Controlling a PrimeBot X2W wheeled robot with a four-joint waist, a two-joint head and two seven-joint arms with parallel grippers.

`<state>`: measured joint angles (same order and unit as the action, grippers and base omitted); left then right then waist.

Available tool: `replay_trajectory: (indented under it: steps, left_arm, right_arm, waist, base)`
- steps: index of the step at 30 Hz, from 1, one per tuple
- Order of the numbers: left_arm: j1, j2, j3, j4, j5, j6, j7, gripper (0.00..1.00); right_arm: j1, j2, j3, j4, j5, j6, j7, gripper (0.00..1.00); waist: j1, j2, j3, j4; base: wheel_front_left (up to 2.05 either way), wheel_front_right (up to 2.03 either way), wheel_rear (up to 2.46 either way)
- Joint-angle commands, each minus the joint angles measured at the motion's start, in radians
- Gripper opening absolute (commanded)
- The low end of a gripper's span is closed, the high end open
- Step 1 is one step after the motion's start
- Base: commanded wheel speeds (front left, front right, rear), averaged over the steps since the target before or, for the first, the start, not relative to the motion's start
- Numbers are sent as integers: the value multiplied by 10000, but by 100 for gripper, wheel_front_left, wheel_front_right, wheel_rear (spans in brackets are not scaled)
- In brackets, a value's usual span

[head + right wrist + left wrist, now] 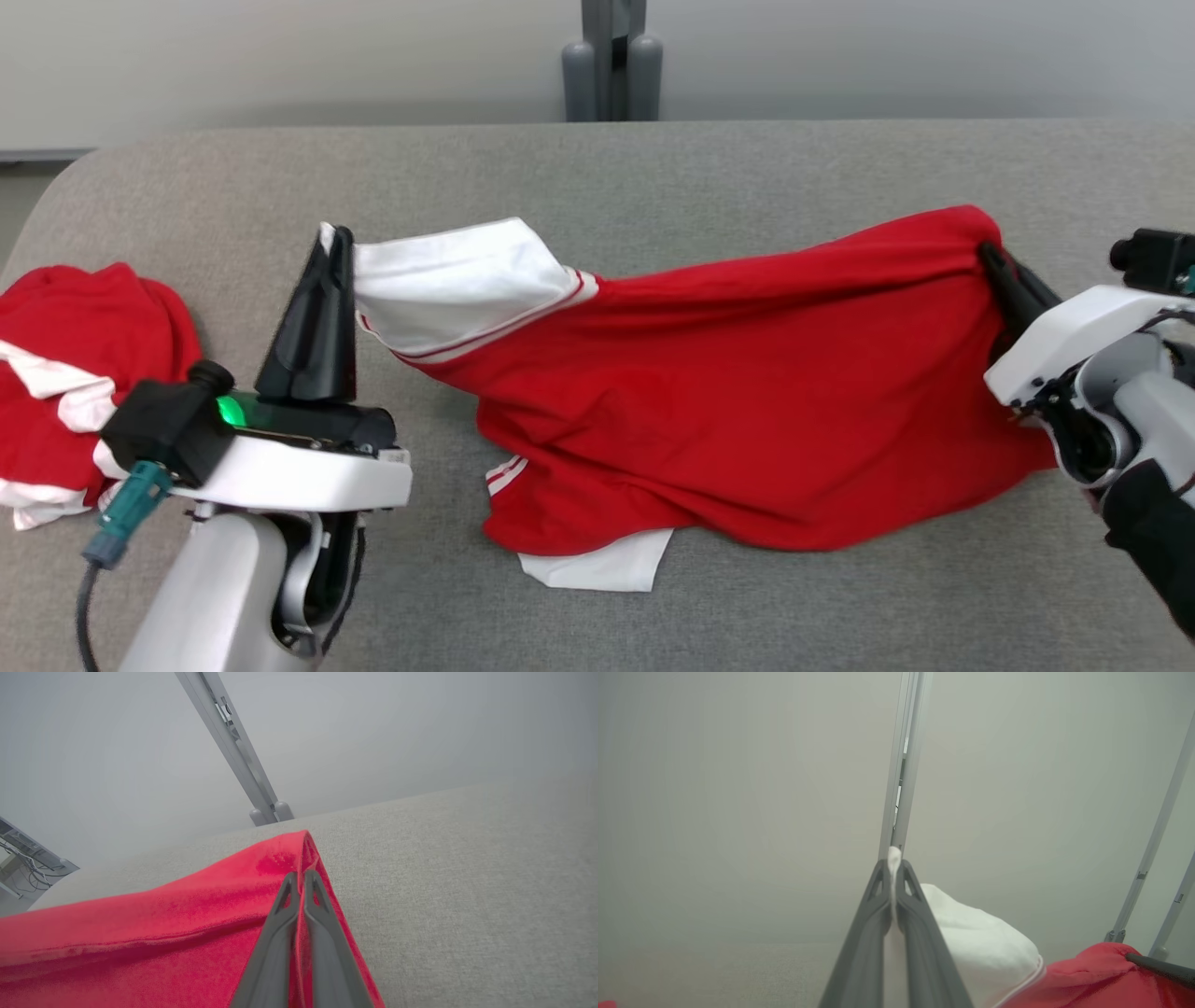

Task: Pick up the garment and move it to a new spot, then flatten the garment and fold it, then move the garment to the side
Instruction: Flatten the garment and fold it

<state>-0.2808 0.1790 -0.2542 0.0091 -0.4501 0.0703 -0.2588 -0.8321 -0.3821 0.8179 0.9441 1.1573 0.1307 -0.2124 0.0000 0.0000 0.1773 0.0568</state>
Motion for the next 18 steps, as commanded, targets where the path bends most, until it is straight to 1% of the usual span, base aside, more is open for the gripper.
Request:
replay_trajectory:
  steps: [1,5,8,13,15,16,18]
  left_arm:
    - [-250,143,182,-123,-95,-82,-49,0]
    - [-503,419,417,-300,-119,-160,-15,0]
    - [-787,619,539,-449,-221,-260,175,0]
    - [-1207,887,626,-665,-363,-399,575,0]
    - [-1138,920,484,-652,-500,-469,892,0]
    - [-1138,920,484,-652,-500,-469,892,0]
    - [-801,935,292,-655,-651,-565,1244,0]
  right_arm:
    - [-71,-316,-1,-389,247,1,-28,0]
    - [41,-963,34,-1208,603,-1,-12,0]
    - [132,-1333,-109,-1781,1035,-1,45,0]
    - [249,-1920,-106,-2579,1420,-1,257,0]
    - [523,-2126,138,-2837,1431,-1,511,0]
    - [523,-2126,138,-2837,1431,-1,511,0]
    - [869,-2342,287,-3144,1541,-1,654,0]
  waist:
    - [0,0,-296,-269]
    - [0,0,-664,-547]
    - [0,0,-952,-735]
    - [0,0,-1444,-983]
    - [0,0,-1621,-1042]
    - [0,0,-1621,-1042]
    - [0,0,-1685,-1075]
  base:
    - [0,0,0]
    - [0,0,0]
    - [0,0,0]
    - [0,0,0]
    - [0,0,0]
    - [0,0,0]
    - [0,0,0]
